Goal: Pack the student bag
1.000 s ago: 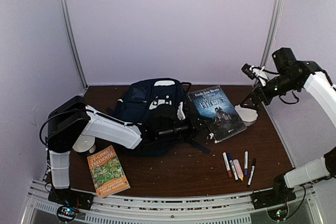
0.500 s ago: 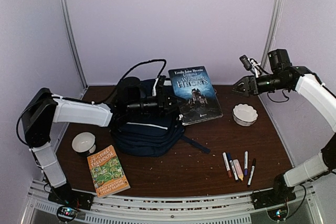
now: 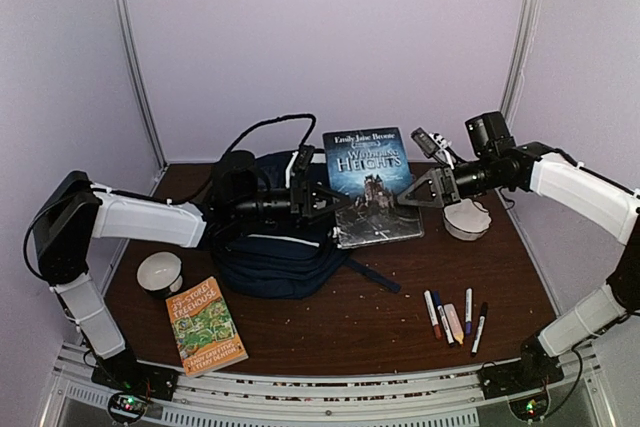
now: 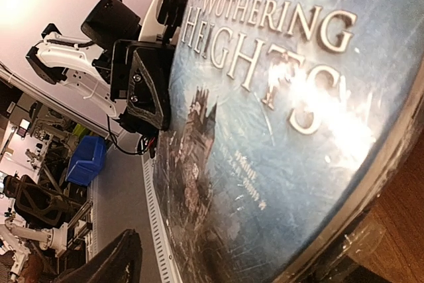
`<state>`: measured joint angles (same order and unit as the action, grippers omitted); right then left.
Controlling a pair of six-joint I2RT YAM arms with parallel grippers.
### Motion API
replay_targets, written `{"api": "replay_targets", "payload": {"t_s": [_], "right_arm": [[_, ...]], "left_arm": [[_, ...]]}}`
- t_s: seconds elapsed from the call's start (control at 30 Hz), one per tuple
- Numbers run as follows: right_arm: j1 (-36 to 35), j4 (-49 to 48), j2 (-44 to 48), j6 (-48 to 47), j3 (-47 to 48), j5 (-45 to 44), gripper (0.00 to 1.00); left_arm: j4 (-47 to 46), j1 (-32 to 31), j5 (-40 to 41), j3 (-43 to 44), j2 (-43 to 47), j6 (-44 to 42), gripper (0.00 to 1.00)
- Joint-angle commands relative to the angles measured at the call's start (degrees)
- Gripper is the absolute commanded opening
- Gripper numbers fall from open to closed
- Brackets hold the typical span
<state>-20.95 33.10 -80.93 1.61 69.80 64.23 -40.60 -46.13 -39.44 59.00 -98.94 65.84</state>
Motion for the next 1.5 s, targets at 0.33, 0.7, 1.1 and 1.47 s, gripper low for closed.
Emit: {"api": "replay_targets", "payload": {"t_s": [0.33,0.7,1.1,1.47], "right_arm": [[-0.4,-21.2,5.4,15.7,-11.5,5.3,0.45],[-0.4,-29.2,2.8,22.9,-12.4,8.8,0.11],[3.3,-23.7,4.2,16.5,-12.4,6.1,0.00],[4.1,-24.3,1.1,18.0,-11.4,6.1,0.00]], "left_arm": [[-13.8,1.6,3.4,-0.8,1.7,-0.1,0.00],[-4.9,1.6,3.6,-0.1,1.5,-6.2,0.17],[56.6,2.2,25.5,4.8,16.7,-41.4,0.64],[40.4,2.3,29.7,-11.4,26.1,-28.3,0.76]]}}
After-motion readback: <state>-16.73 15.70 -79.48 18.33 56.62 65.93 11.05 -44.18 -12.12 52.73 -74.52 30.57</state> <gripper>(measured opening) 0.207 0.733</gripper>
